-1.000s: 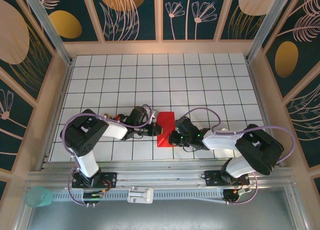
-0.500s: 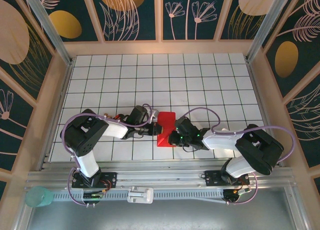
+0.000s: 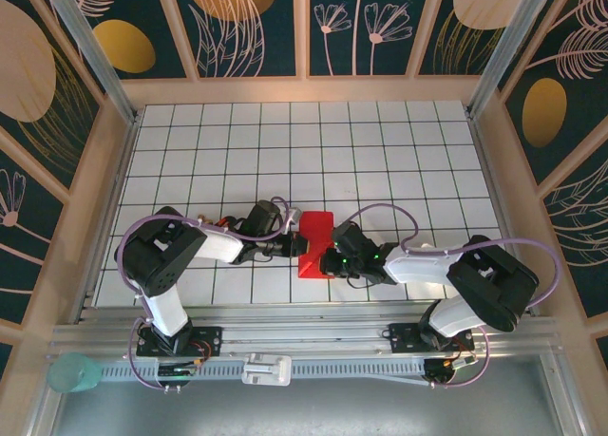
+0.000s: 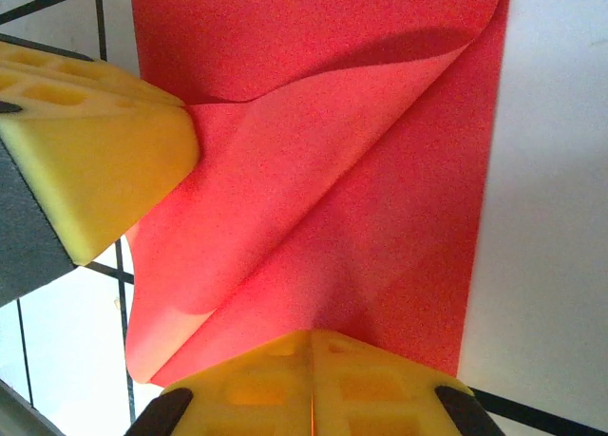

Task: Fold a paper plane with a square sheet of paper (pick it up from the middle)

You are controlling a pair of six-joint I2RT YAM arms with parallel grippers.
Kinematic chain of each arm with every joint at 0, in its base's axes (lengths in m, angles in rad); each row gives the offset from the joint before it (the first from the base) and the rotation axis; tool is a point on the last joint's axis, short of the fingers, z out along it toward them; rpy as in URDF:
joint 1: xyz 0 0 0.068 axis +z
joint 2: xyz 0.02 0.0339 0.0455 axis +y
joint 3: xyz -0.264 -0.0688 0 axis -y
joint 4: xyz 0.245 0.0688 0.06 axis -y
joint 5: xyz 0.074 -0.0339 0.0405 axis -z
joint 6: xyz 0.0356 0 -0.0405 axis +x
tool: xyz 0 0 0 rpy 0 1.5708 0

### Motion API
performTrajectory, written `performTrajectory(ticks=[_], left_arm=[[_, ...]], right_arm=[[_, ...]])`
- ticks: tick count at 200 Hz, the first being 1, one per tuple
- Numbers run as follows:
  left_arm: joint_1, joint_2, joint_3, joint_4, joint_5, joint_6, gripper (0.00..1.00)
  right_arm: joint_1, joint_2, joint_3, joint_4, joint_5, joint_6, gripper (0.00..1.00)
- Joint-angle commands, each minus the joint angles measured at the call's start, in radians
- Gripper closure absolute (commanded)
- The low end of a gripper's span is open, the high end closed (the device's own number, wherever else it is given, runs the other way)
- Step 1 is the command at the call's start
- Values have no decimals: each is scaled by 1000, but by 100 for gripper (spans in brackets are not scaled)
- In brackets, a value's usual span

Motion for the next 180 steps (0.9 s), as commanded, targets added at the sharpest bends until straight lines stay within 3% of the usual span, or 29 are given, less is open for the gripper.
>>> performTrajectory(ticks=[1, 54, 115, 180], left_arm=[[5, 25, 14, -18, -18, 21, 100], [6, 29, -3, -31, -35, 30, 100], [5, 52, -27, -40, -51, 47, 100], [5, 70, -38, -29, -54, 21, 100]], right_arm=[[8, 19, 4, -85, 49, -18, 92], [8, 2, 8, -100, 54, -27, 93], [12, -51, 57, -58, 23, -76, 86], [60, -58, -3, 191, -55, 47, 88]])
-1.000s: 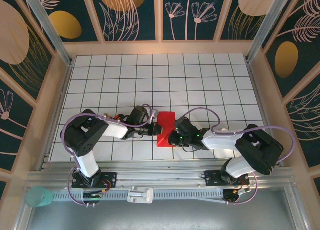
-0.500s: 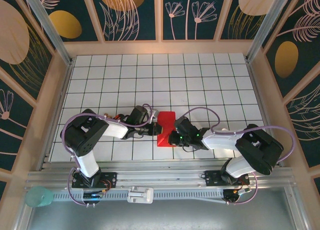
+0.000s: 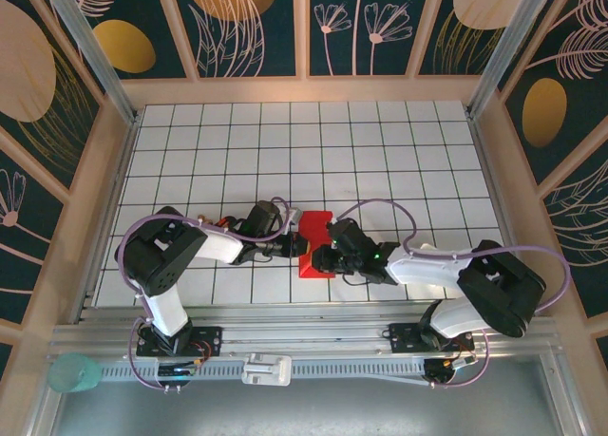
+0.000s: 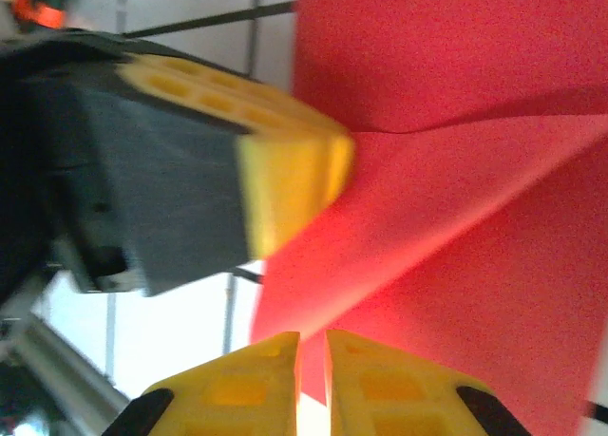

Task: Fold a paper plane with a square sheet of paper (pick it up from the middle)

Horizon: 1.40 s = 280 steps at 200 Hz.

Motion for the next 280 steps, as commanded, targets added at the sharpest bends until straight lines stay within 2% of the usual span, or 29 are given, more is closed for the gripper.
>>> performTrajectory(ticks=[1, 26, 75, 172, 280], left_arm=[[6, 64, -30, -48, -57, 3, 100], [6, 73, -28, -42, -42, -20, 100], [5, 87, -22, -56, -34, -23, 100], [5, 95, -19, -63, -34, -22, 100], [5, 91, -13, -75, -36, -17, 100]], right_arm=[[26, -4, -33, 148, -34, 75, 88], [62, 28, -53, 226, -21, 125, 91], [113, 86, -56, 233, 50, 167, 95], [119, 173, -20, 235, 74, 167, 96], [117, 180, 9, 213, 83, 152, 96]])
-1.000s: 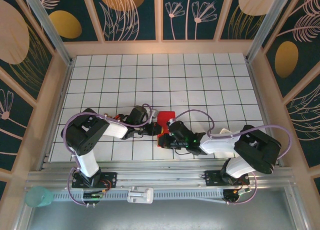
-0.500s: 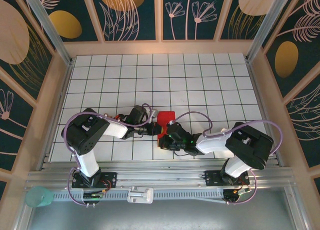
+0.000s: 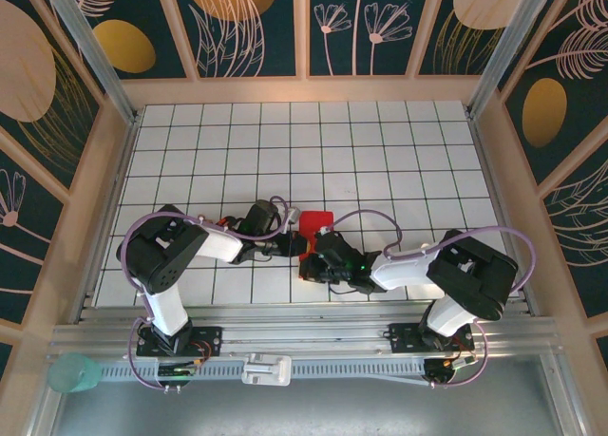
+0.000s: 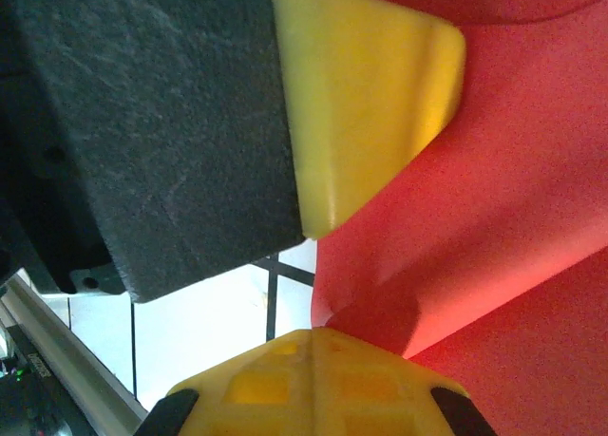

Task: Fold a paper plane with a square sheet of paper (pick it up from the middle)

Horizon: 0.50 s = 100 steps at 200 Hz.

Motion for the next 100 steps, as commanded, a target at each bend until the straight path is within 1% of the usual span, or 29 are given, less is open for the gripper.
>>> performTrajectory(ticks=[1, 100], left_arm=[[-6, 73, -13, -99, -79, 13, 100], [-5, 76, -8, -102, -74, 13, 100]], right_arm=[[8, 17, 24, 0, 33, -7, 96], [3, 55, 43, 18, 33, -15, 96]])
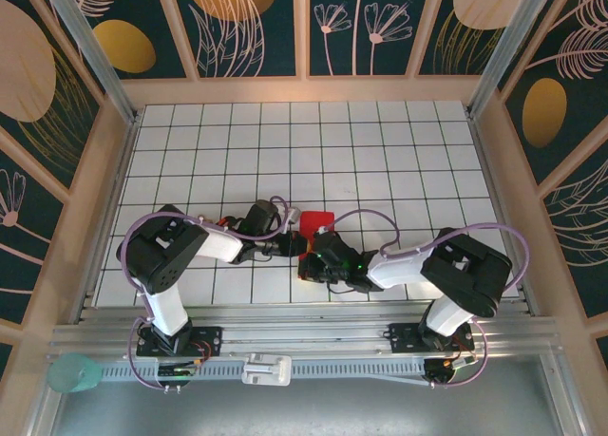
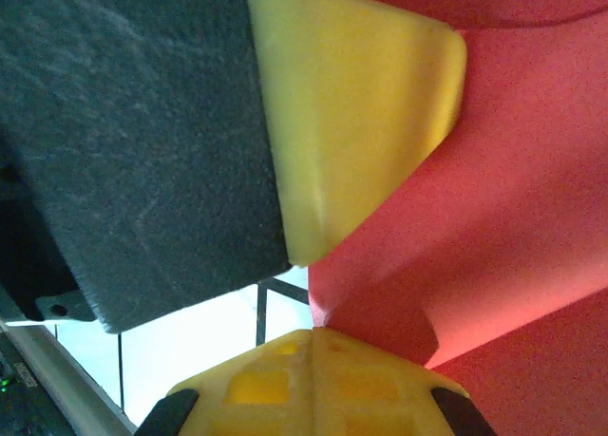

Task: Fold a paper plane with a square sheet of paper (pick it up from the middle)

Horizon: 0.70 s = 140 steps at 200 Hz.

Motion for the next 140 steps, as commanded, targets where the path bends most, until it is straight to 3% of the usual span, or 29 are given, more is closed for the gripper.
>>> performTrajectory(ticks=[1, 140], left_arm=[[-5, 77, -9, -102, -74, 12, 100], [-6, 75, 6, -150, -114, 32, 100]], right_arm=[[4, 18, 25, 17, 29, -12, 96], [31, 20, -17, -29, 1, 16, 97]])
